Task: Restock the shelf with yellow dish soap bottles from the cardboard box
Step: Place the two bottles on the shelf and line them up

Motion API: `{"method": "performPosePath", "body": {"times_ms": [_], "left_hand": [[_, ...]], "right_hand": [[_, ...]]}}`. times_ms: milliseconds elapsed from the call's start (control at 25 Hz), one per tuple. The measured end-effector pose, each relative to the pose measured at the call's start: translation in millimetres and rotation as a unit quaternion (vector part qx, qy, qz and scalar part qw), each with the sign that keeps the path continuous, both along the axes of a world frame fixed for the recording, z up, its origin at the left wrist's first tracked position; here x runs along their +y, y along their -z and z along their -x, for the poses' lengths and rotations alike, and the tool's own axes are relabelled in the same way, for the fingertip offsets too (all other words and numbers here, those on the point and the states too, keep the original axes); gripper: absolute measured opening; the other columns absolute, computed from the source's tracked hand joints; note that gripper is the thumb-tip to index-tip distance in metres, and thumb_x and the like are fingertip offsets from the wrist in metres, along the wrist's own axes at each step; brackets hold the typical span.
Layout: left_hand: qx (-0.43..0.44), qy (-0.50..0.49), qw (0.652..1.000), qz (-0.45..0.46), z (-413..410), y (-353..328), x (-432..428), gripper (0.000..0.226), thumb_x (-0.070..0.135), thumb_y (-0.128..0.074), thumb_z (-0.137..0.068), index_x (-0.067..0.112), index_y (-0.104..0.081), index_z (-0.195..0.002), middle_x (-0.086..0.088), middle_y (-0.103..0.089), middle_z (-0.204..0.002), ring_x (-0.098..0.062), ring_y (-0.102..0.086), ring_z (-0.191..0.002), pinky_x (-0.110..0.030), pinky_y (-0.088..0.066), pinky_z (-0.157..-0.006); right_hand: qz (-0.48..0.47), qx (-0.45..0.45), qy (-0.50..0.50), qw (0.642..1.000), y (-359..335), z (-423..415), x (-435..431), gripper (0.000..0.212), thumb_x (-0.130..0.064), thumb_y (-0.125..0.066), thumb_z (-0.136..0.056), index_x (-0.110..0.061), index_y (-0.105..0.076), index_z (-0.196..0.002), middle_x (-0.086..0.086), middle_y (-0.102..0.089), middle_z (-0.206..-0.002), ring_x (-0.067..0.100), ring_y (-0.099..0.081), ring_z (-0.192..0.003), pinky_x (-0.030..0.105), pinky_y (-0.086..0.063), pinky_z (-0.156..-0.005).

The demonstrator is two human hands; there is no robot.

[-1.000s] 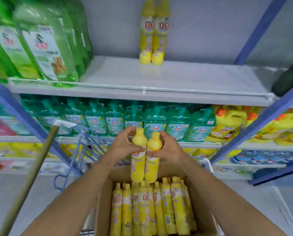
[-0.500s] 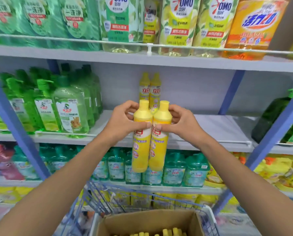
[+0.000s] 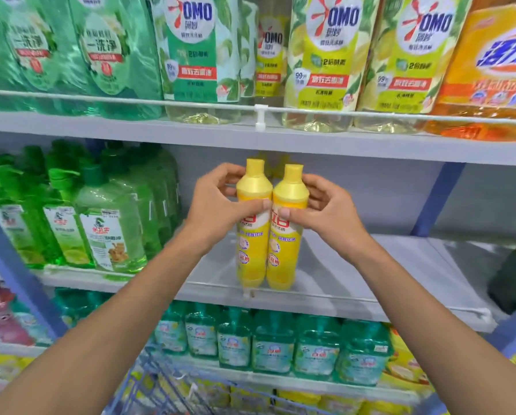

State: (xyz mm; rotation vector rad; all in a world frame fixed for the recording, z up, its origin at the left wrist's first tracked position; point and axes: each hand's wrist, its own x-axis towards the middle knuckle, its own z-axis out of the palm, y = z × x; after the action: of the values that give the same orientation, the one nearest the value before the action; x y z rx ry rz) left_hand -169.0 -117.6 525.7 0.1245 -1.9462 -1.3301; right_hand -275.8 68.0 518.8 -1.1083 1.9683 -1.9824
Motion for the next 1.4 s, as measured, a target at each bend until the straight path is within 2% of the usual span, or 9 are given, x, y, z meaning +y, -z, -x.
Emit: {"method": "performPosePath", "body": {"times_ms": [200,480,600,720,800,920,1080,1280,1400], "left_hand": [[-0.011,-0.013,0.999,-0.027,30.7,28.6,-19.8,0.057,0.013,-0.097,-0.059,0.01,-0.068,-0.108,0.0,-0.075,-0.101,-0.018,-0.071,-0.092,-0.037,-0.06,-0.083],[-0.005,0.012,0.998,-0.062,36.5,65.0,-23.0,0.061,0.019,-0.095,-0.063,0.018,-0.066,-0.117,0.005,-0.073,-0.106,-0.007,-0.069,-0.096,-0.024,-0.06,-0.073],[-0.044,0.073,0.993,-0.085,27.4,78.3,-34.2,0.062,0.017,-0.091,-0.069,0.02,-0.063,-0.124,0.006,-0.073,-0.113,-0.008,-0.068,-0.105,-0.022,-0.058,-0.081],[-0.119,0.136,0.981,-0.074,18.3,104.6,-39.3,0.062,0.006,-0.087,-0.074,0.019,-0.061,-0.129,0.006,-0.073,-0.117,-0.012,-0.068,-0.11,-0.033,-0.058,-0.093],[-0.124,0.114,0.984,-0.065,18.1,116.3,-37.5,0.062,0.012,-0.089,-0.073,0.021,-0.061,-0.128,0.007,-0.073,-0.117,-0.012,-0.068,-0.109,-0.035,-0.057,-0.095],[-0.112,0.039,0.992,-0.042,22.9,118.8,-26.6,0.063,0.026,-0.092,-0.068,0.025,-0.06,-0.122,0.014,-0.071,-0.113,-0.003,-0.066,-0.103,-0.024,-0.059,-0.083],[-0.116,0.031,0.99,-0.068,24.2,125.2,-21.1,0.067,0.031,-0.093,-0.068,0.029,-0.056,-0.124,0.017,-0.068,-0.116,0.0,-0.065,-0.105,-0.022,-0.058,-0.081],[-0.164,0.08,0.982,-0.044,18.7,144.1,-38.8,0.056,0.016,-0.09,-0.072,0.028,-0.063,-0.119,0.012,-0.074,-0.108,-0.007,-0.068,-0.105,-0.031,-0.06,-0.087],[-0.153,0.044,0.987,-0.037,24.2,144.3,-31.7,0.053,0.019,-0.091,-0.071,0.025,-0.064,-0.116,0.012,-0.074,-0.104,-0.001,-0.068,-0.099,-0.023,-0.06,-0.083]], "right_hand": [[-0.006,-0.034,0.008,0.999,31.2,23.8,-24.7,0.059,0.002,-0.086,-0.072,-0.014,-0.061,-0.123,0.004,-0.074,-0.116,0.017,-0.071,-0.106,0.029,-0.058,-0.089],[0.011,-0.045,0.005,0.999,61.0,24.8,-31.9,0.068,0.0,-0.079,-0.081,-0.016,-0.05,-0.141,0.0,-0.066,-0.133,0.013,-0.066,-0.118,0.026,-0.055,-0.091],[0.033,-0.032,0.126,0.991,82.3,7.9,-32.2,0.078,-0.024,-0.089,-0.071,-0.019,-0.05,-0.139,-0.009,-0.063,-0.131,0.007,-0.065,-0.117,0.028,-0.057,-0.091],[-0.014,-0.012,0.188,0.982,103.4,-4.9,-39.1,0.066,-0.031,-0.091,-0.07,-0.026,-0.057,-0.126,-0.013,-0.067,-0.118,-0.002,-0.065,-0.106,0.019,-0.056,-0.087],[-0.026,-0.012,0.178,0.984,108.0,-2.5,-40.0,0.061,-0.028,-0.089,-0.073,-0.027,-0.058,-0.126,-0.015,-0.068,-0.119,-0.003,-0.065,-0.107,0.019,-0.055,-0.089],[-0.029,-0.04,0.11,0.993,105.5,8.8,-32.8,0.059,-0.017,-0.084,-0.08,-0.02,-0.057,-0.133,-0.009,-0.069,-0.125,0.003,-0.065,-0.114,0.029,-0.056,-0.096],[-0.048,-0.035,0.106,0.993,113.7,1.8,-26.2,0.06,-0.02,-0.081,-0.083,-0.024,-0.054,-0.136,-0.016,-0.065,-0.127,-0.007,-0.062,-0.113,0.014,-0.054,-0.086],[-0.093,0.003,0.181,0.979,140.0,-2.7,-30.0,0.058,-0.027,-0.089,-0.074,-0.03,-0.057,-0.123,-0.009,-0.067,-0.12,-0.007,-0.063,-0.105,0.01,-0.053,-0.08],[-0.098,0.006,0.175,0.98,137.7,3.8,-31.7,0.058,-0.026,-0.088,-0.076,-0.032,-0.055,-0.123,-0.013,-0.066,-0.118,-0.009,-0.061,-0.106,0.008,-0.051,-0.079]]}}
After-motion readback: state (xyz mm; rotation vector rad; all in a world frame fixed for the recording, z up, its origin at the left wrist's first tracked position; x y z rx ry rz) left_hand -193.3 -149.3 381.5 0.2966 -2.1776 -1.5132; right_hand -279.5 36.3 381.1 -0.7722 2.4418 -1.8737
